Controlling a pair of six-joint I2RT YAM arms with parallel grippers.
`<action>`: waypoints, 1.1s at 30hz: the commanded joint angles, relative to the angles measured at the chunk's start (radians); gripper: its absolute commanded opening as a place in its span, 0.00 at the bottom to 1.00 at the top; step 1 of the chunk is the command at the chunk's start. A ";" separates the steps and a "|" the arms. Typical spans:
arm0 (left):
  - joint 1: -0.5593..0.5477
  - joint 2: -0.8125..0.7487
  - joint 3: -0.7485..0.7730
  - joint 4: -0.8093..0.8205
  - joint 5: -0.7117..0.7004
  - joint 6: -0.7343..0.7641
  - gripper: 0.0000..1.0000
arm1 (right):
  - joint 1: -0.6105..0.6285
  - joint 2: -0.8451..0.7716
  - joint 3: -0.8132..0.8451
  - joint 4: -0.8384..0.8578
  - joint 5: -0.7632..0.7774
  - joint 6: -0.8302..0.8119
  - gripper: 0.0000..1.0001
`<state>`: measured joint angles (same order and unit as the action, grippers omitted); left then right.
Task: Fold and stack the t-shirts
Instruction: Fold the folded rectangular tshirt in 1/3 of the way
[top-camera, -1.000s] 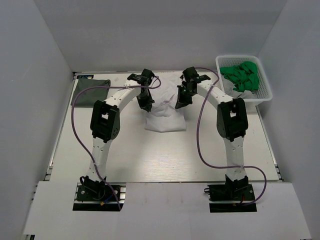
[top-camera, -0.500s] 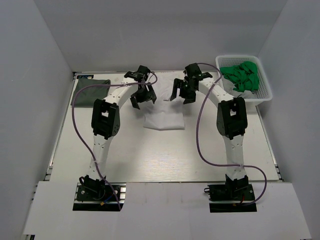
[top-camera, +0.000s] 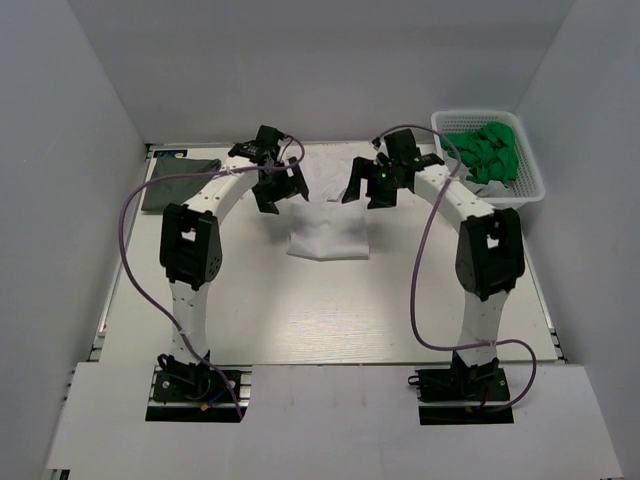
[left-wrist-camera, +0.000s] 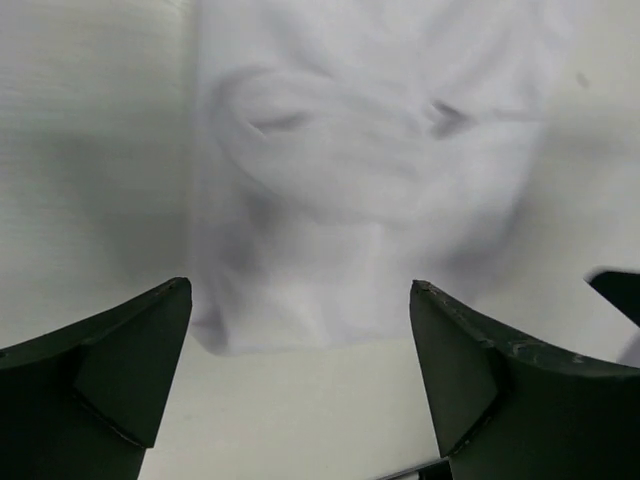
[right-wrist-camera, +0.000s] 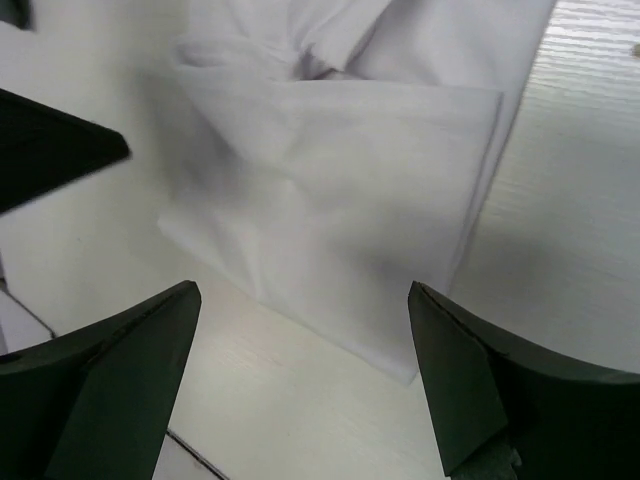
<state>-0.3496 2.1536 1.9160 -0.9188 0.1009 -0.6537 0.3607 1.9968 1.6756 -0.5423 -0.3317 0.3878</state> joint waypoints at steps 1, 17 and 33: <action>-0.058 -0.145 -0.116 0.158 0.227 0.035 1.00 | -0.003 -0.142 -0.176 0.158 -0.084 0.031 0.90; -0.072 -0.178 -0.583 0.334 0.339 -0.001 1.00 | -0.008 -0.118 -0.501 0.485 -0.305 0.180 0.90; -0.072 -0.221 -0.615 0.209 0.183 0.026 1.00 | -0.019 -0.065 -0.556 0.401 -0.227 0.050 0.90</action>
<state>-0.4164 1.9701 1.3197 -0.5972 0.4500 -0.6727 0.3462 1.9324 1.1088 -0.0433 -0.6621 0.5499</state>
